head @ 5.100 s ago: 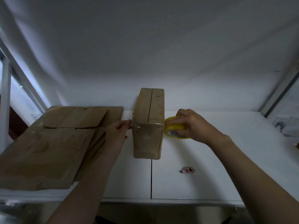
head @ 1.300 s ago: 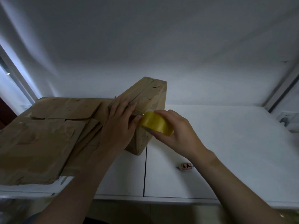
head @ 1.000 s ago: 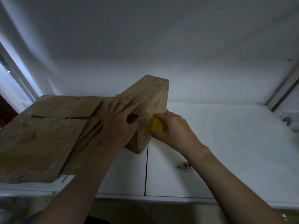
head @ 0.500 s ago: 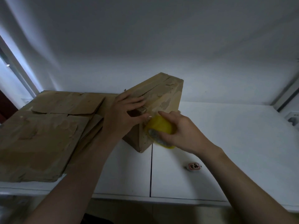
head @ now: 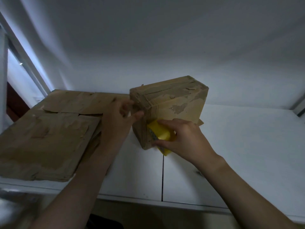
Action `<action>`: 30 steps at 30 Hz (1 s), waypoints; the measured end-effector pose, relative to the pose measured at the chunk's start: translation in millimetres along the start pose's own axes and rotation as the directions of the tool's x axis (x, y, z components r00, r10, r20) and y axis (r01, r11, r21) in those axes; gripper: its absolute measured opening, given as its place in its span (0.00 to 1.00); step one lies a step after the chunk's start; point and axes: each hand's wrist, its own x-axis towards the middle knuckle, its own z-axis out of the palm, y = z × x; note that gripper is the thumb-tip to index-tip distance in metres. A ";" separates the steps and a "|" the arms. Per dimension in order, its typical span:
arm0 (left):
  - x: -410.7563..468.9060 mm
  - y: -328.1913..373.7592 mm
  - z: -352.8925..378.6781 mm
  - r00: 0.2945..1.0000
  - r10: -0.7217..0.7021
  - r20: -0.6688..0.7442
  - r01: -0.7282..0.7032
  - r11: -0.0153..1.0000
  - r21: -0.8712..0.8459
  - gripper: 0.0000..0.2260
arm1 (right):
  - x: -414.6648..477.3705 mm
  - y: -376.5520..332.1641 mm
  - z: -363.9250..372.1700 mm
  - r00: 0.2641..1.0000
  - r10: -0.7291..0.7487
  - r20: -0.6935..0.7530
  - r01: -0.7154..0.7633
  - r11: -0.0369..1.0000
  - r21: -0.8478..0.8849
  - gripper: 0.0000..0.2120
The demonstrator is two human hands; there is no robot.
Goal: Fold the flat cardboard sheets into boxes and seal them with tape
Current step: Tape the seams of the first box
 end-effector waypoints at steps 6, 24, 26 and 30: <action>-47.4 11.5 13.5 0.847 -0.374 0.378 0.484 0.836 -0.258 0.12 | 3.5 -6.8 0.4 1.000 0.006 0.026 -0.006 1.000 -0.025 0.31; -64.2 33.5 52.3 0.851 -0.445 0.280 0.524 0.672 -0.524 0.14 | -73.7 102.0 -28.7 0.627 0.574 0.526 -0.413 0.818 -0.400 0.19; -63.5 35.2 53.8 0.857 -0.443 0.265 0.512 0.674 -0.532 0.14 | -80.9 103.5 -23.3 0.620 0.571 0.538 -0.394 0.820 -0.416 0.16; -61.1 37.7 57.6 0.859 -0.446 0.251 0.507 0.671 -0.541 0.15 | -89.1 106.3 -14.6 0.656 0.538 0.530 -0.327 0.835 -0.443 0.11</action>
